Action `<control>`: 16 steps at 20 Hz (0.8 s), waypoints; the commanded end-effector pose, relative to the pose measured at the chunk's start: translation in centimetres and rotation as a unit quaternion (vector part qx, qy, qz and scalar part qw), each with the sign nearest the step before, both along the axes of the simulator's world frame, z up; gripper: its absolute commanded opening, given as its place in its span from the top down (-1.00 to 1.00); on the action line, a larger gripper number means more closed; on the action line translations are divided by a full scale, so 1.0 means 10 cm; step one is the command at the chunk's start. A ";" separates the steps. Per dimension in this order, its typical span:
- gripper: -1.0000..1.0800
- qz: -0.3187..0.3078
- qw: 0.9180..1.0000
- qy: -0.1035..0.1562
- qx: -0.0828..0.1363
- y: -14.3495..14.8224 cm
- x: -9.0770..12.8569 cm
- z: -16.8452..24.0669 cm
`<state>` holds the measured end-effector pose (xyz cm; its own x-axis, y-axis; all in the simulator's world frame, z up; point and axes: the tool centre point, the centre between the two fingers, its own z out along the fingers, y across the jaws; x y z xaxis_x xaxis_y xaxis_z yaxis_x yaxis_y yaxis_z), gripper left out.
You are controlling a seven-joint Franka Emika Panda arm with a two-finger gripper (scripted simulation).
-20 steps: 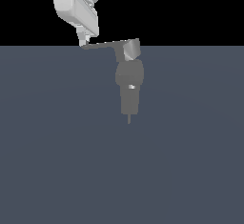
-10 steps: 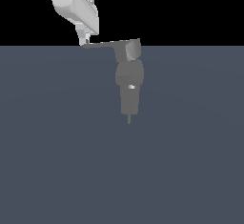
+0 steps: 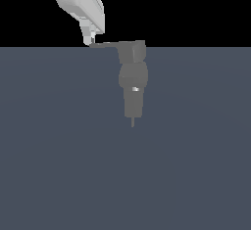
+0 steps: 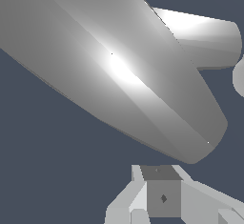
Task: Turn on the faucet by rotating a designated handle.
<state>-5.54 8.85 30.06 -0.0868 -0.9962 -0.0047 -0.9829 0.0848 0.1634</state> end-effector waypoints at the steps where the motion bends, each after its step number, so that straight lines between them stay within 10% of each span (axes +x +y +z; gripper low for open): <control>1: 1.00 -0.008 1.000 0.009 -0.002 -0.16 -0.10 -0.06; 16: 1.00 -0.009 1.000 0.017 -0.003 -0.48 -0.55 -0.03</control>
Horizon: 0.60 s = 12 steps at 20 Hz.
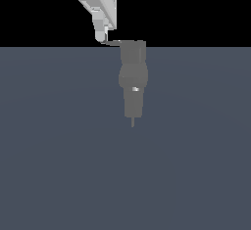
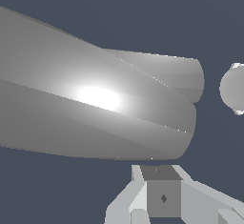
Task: Turn on the faucet by rotating a designated handle.
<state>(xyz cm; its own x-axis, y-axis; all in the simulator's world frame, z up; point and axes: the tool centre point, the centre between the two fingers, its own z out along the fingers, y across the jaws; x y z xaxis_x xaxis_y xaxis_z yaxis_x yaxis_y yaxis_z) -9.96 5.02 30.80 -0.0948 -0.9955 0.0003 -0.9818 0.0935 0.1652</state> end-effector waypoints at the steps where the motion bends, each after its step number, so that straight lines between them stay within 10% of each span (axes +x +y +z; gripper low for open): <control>1: 1.00 -0.005 1.000 0.015 -0.001 -0.10 -0.11 -0.10; 12: 1.00 -0.003 1.000 0.009 0.000 -0.63 -0.15 -0.05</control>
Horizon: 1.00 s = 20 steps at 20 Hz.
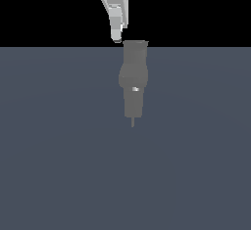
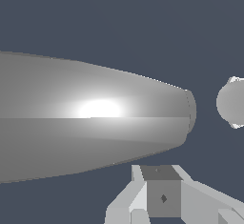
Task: Turn on the faucet by rotating a designated handle.
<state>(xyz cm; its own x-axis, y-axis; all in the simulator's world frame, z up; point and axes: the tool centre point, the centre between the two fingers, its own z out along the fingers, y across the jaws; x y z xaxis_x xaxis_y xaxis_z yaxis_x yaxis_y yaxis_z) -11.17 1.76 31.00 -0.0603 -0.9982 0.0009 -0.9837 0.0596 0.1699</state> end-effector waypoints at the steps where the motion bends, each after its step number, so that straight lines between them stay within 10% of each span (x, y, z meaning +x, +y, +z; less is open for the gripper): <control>1: 1.00 -0.020 1.000 0.007 0.000 -0.36 -0.04 -0.08; 20: 1.00 -0.013 1.000 0.005 -0.002 -1.01 0.18 -0.10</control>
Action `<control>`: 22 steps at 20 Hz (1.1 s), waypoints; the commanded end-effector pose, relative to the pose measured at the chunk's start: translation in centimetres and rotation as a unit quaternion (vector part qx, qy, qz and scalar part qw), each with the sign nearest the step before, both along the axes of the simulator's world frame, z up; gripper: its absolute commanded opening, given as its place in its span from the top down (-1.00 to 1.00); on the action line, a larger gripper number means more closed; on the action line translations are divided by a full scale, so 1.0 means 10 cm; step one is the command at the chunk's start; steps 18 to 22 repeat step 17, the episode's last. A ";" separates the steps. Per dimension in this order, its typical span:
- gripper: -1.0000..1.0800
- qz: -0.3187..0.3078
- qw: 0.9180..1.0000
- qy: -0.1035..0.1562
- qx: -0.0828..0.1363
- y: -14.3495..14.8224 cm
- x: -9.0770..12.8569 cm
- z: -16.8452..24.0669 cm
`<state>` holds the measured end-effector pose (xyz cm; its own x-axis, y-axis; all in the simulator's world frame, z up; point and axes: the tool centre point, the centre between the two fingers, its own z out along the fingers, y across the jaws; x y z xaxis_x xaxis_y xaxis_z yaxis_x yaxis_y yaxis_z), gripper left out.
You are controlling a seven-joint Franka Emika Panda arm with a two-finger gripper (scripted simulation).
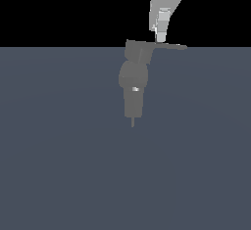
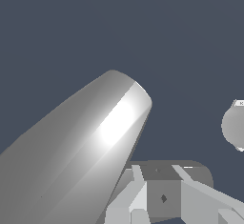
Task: Turn on the faucet by rotating a designated handle.
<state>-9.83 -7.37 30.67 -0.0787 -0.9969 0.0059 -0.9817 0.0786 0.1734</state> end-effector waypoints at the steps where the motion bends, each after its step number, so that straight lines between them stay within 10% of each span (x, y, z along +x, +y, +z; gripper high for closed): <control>1: 1.00 -0.004 1.000 0.003 0.001 -0.14 0.07 -0.08; 22: 1.00 -0.013 1.000 0.011 0.002 -0.71 0.37 -0.22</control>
